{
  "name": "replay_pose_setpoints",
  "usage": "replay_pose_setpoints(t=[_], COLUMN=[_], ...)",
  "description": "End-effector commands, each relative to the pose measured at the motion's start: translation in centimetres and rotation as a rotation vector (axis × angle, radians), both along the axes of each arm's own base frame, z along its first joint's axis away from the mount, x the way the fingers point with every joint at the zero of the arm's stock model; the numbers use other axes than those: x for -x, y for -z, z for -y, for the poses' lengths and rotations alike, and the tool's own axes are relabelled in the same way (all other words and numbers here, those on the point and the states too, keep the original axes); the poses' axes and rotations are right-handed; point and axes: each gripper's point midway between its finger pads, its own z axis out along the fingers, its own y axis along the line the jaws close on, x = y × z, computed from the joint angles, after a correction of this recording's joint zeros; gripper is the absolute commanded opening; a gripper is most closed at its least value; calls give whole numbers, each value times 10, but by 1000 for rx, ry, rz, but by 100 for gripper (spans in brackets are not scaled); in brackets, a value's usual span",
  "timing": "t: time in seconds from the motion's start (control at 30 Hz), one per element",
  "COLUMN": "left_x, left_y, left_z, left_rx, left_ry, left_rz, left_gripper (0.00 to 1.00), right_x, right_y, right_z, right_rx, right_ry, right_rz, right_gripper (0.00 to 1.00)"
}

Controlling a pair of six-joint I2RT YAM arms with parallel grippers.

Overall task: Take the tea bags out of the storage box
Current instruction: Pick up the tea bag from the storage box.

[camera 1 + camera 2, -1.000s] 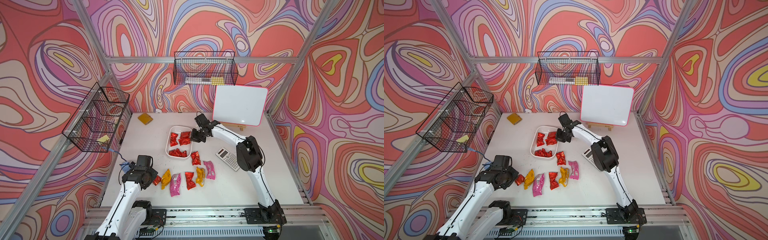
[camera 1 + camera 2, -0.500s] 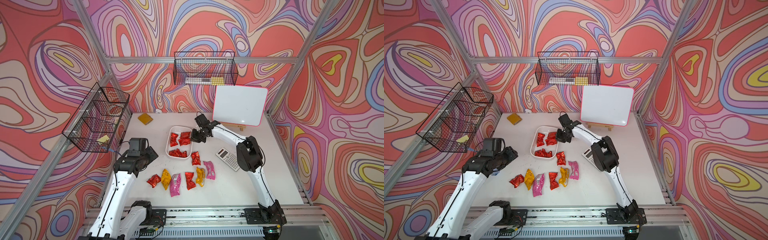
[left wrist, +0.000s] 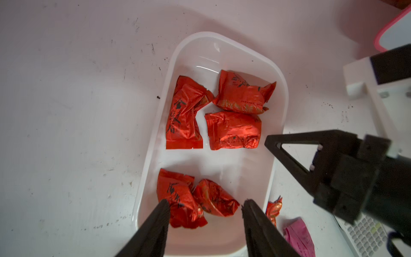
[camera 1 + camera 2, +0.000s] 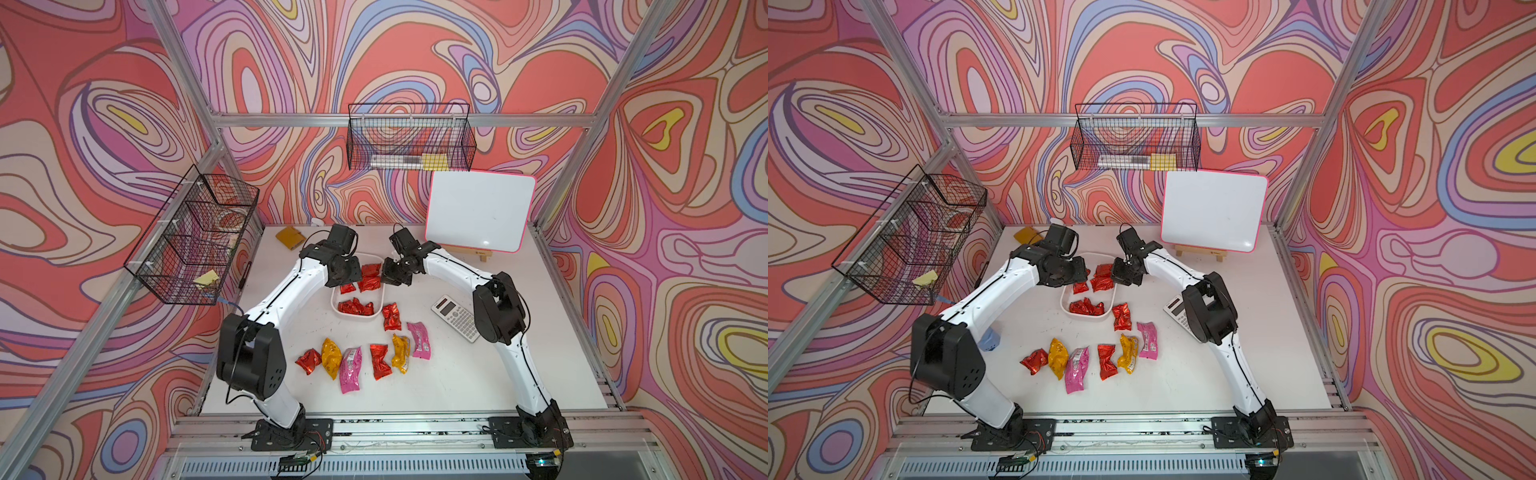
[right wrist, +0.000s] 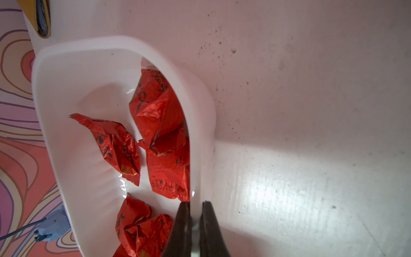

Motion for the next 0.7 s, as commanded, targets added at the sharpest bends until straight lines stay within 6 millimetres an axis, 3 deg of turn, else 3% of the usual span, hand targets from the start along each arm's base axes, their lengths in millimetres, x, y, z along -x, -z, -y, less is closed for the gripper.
replay_pose_setpoints(t=[0.0, 0.17, 0.4, 0.67], left_x=[-14, -33, -46, -50], left_y=[20, 54, 82, 111], left_z=[-2, -4, -12, -14], left_rx=[-79, -167, -264, -294], left_ry=[15, 24, 32, 28], left_rz=[-42, -103, -150, -192], left_gripper=[57, 54, 51, 35], right_x=[8, 8, 8, 6], right_y=[-4, -2, 0, -2], right_z=[7, 8, 9, 8], right_rx=[24, 32, 37, 40], right_ry=[16, 16, 22, 18], right_rz=[-21, -27, -36, -38], right_gripper=[5, 5, 5, 5])
